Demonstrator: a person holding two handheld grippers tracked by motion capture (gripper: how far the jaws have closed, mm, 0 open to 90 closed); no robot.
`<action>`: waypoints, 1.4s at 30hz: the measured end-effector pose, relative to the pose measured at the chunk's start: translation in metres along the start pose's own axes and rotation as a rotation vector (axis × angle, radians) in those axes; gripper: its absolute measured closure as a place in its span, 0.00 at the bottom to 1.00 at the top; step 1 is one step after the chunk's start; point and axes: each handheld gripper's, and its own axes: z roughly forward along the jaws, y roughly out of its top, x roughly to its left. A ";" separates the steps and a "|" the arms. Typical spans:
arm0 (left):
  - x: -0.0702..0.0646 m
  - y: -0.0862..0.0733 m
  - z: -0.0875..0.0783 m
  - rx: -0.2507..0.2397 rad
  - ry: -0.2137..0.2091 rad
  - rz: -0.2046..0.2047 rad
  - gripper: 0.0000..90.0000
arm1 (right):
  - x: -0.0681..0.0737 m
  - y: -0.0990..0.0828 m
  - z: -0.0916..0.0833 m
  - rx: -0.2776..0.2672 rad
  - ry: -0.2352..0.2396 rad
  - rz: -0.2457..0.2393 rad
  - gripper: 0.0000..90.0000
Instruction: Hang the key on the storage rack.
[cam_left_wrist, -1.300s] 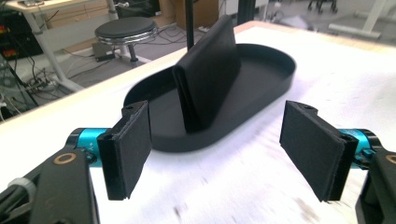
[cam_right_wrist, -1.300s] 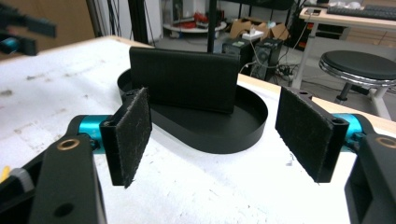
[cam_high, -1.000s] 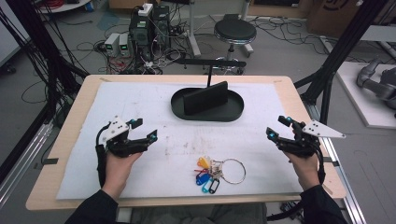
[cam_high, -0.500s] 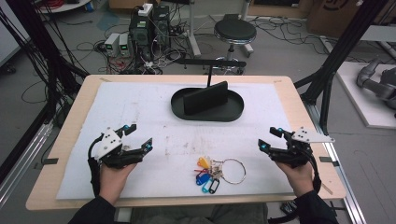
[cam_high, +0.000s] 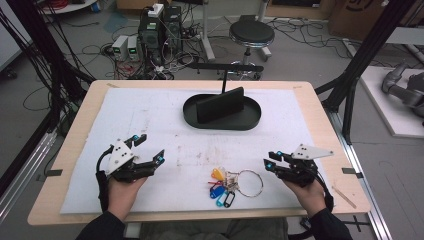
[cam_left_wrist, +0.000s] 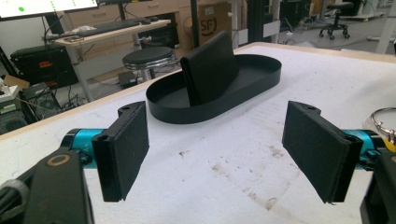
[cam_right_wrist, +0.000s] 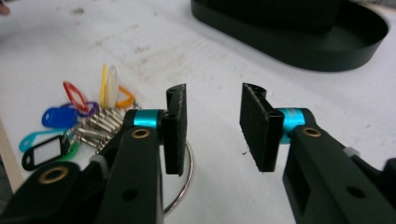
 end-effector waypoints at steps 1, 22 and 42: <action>0.000 -0.001 0.001 0.012 0.005 0.007 0.25 | 0.001 -0.001 0.003 0.020 0.008 -0.005 0.74; -0.005 -0.006 0.003 0.051 0.002 0.043 0.26 | 0.013 -0.011 0.047 0.307 -0.006 -0.045 0.97; -0.009 -0.006 0.000 0.050 0.005 0.069 0.27 | 0.011 0.013 0.025 -0.011 0.041 0.133 0.98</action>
